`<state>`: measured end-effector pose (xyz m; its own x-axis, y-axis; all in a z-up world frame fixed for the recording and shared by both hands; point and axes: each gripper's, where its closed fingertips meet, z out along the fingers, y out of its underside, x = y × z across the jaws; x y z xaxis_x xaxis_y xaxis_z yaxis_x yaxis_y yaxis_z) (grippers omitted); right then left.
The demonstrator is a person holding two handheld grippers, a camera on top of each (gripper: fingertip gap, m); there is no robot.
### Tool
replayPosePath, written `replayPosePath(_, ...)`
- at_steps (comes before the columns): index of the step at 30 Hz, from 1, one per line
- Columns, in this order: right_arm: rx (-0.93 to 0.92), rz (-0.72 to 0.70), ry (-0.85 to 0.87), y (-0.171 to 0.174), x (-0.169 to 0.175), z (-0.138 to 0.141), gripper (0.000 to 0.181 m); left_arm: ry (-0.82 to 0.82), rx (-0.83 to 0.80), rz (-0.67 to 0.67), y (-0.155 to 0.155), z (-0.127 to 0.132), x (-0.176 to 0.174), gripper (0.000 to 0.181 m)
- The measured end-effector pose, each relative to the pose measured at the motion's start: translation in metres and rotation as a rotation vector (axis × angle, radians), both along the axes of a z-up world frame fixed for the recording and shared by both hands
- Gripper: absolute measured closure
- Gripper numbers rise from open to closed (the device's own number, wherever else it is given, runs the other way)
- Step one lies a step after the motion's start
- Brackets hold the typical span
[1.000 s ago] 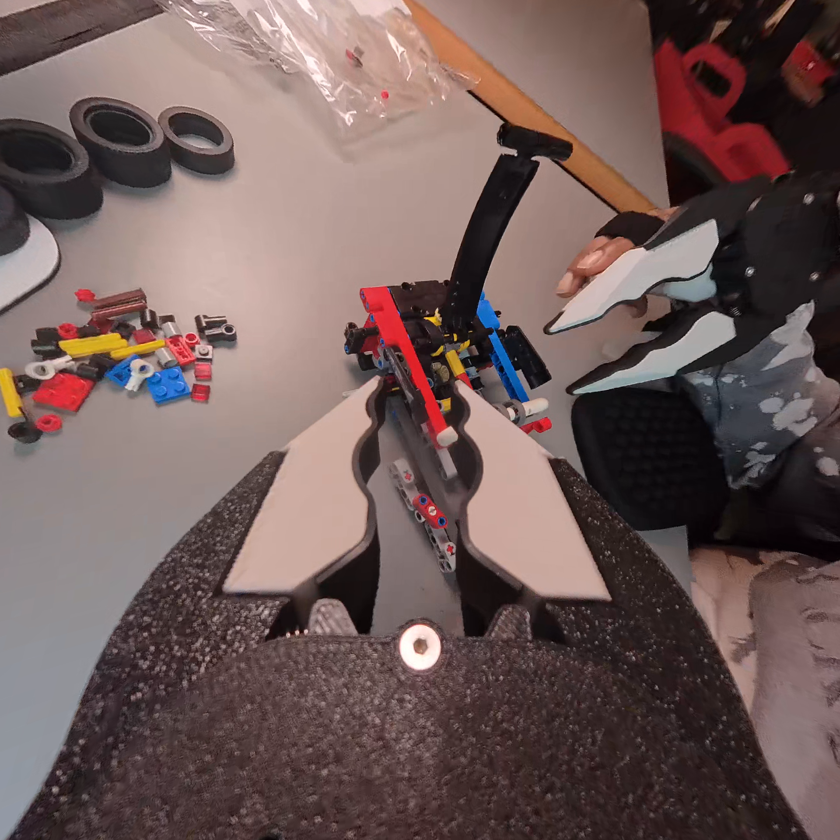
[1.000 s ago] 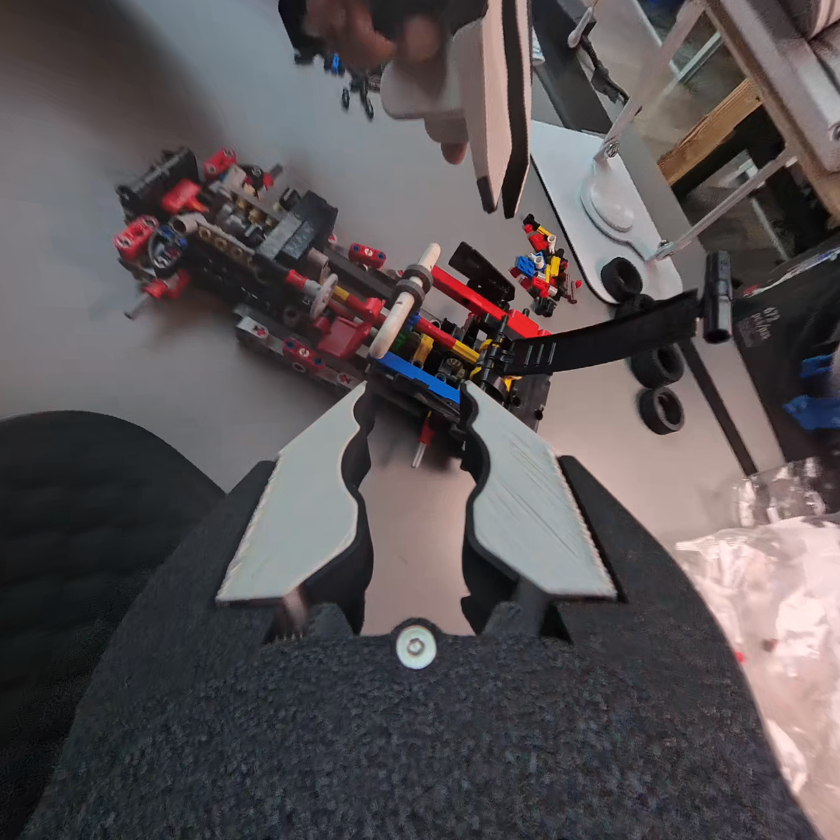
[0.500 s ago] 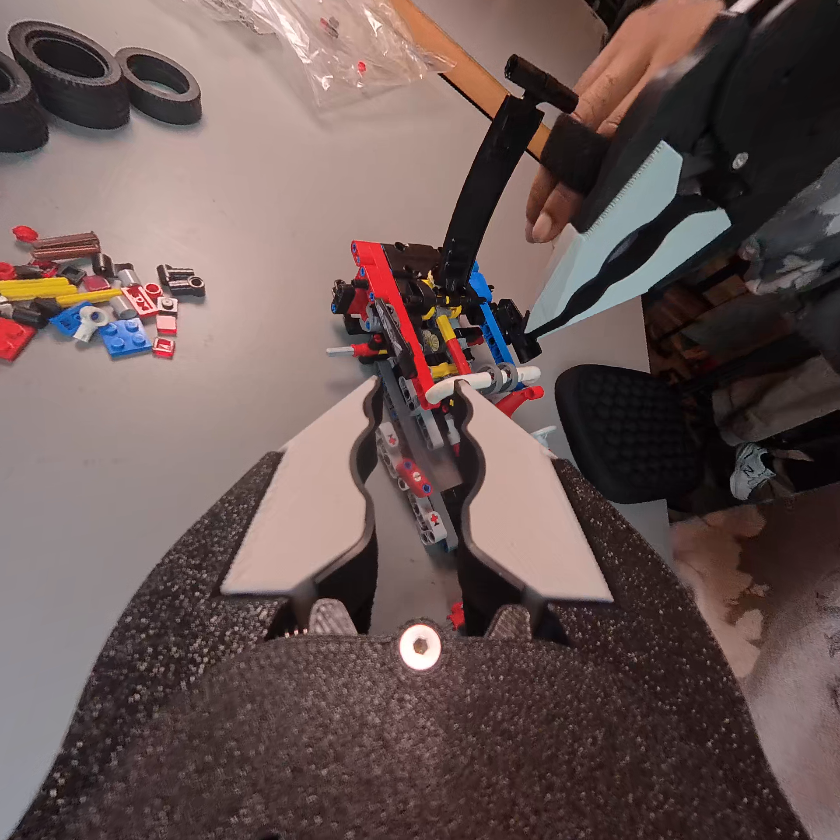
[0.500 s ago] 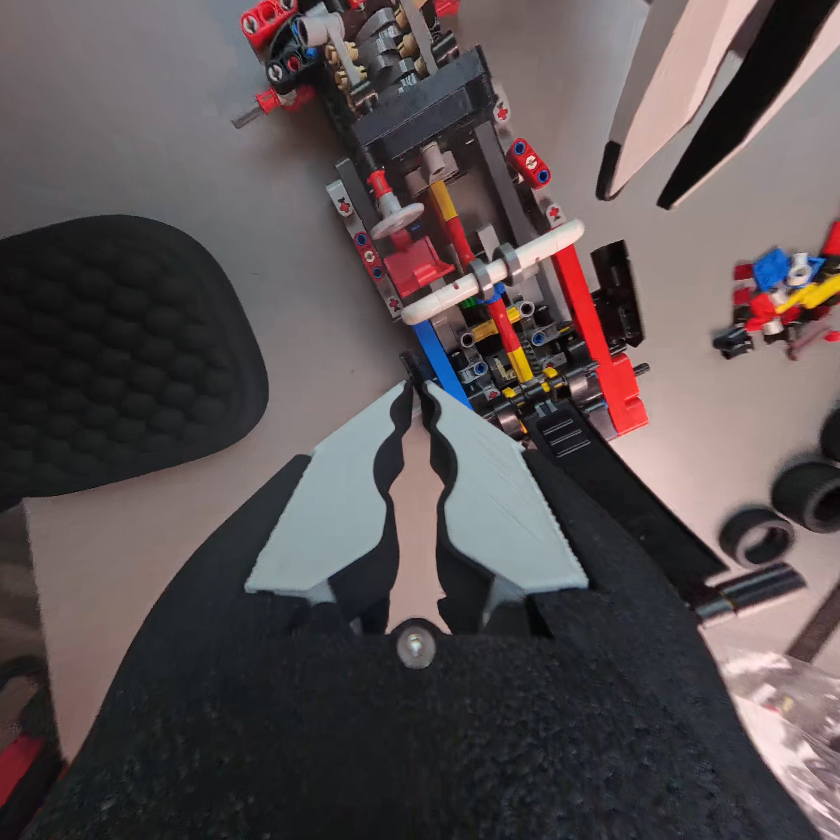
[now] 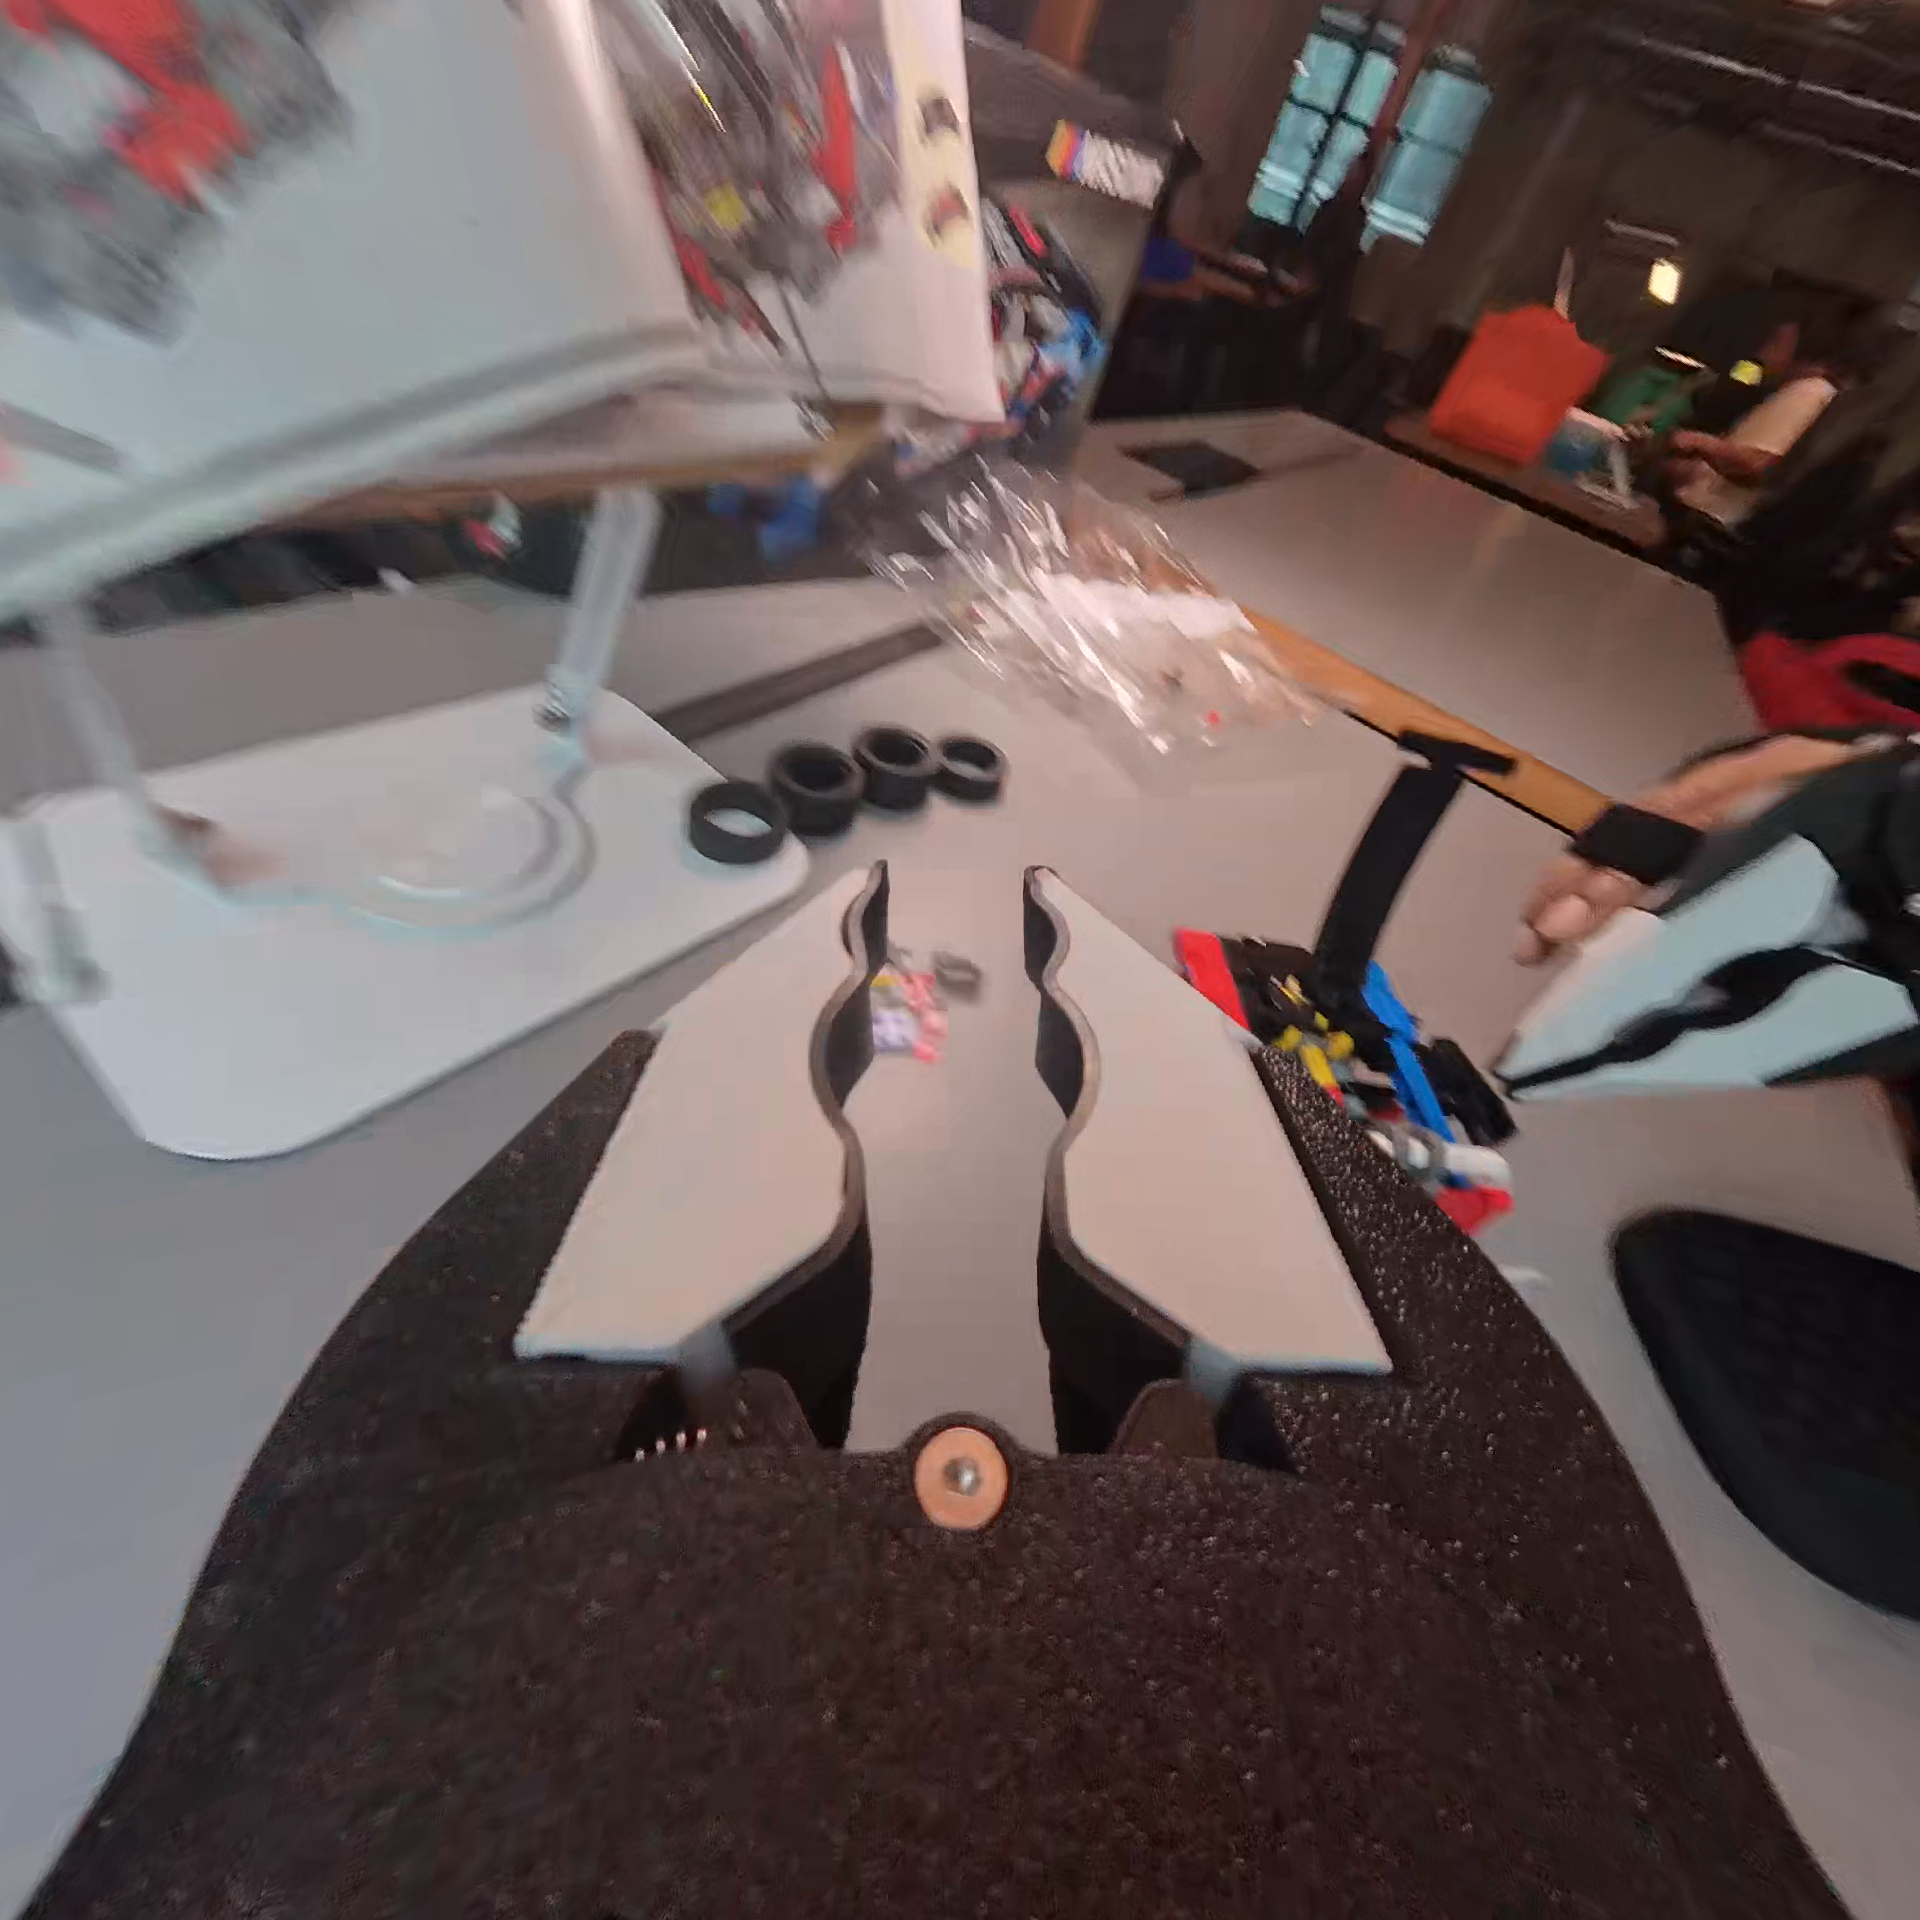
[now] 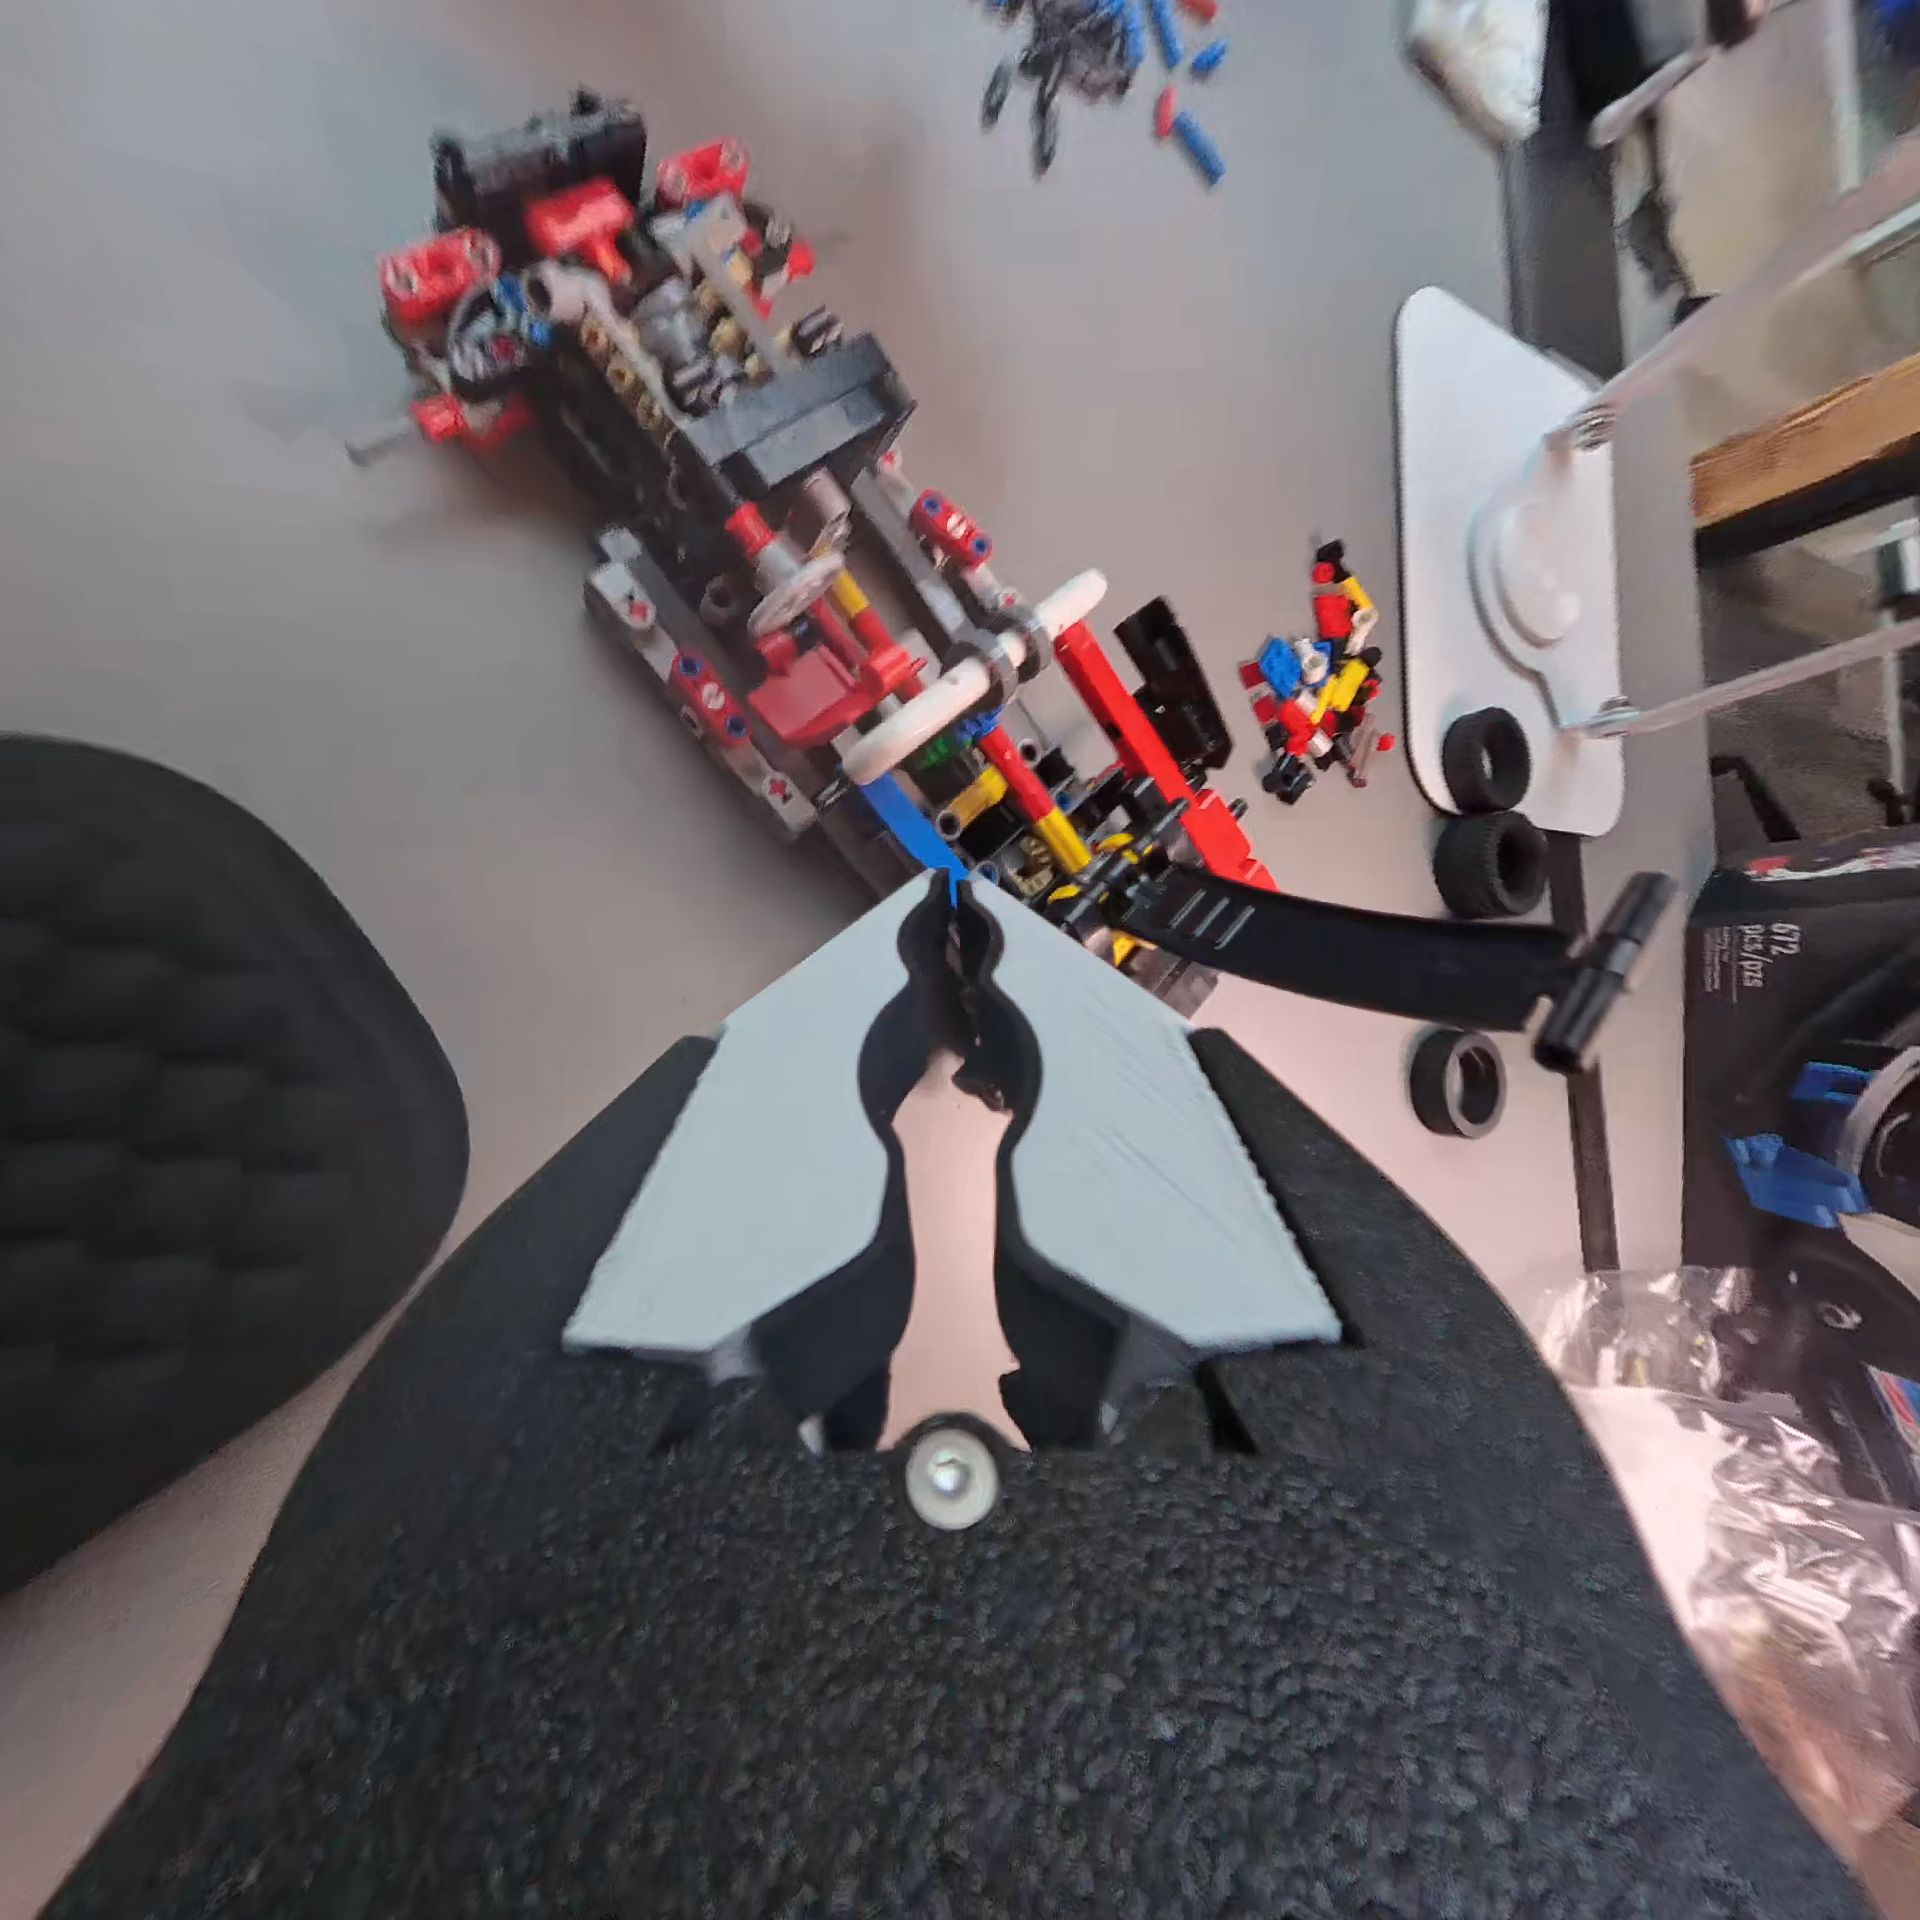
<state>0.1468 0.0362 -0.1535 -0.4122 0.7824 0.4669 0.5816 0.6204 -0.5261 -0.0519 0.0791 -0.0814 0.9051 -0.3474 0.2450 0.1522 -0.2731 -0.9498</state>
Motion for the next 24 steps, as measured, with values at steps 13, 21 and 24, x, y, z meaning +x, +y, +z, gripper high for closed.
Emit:
replayPosePath(13,-0.394,-0.197,0.764,0.049,-0.049,0.176,0.164,0.167,0.107,0.569,0.075,0.050,-0.151,0.079)
replayPosePath(21,-0.289,-0.354,0.705,0.142,-0.124,0.177,0.166,0.221,0.189,0.505,0.080,0.062,-0.121,0.181)
replayPosePath(24,-0.275,-0.355,0.649,0.161,-0.164,0.164,0.154,0.195,0.172,0.481,0.085,0.063,-0.117,0.181)
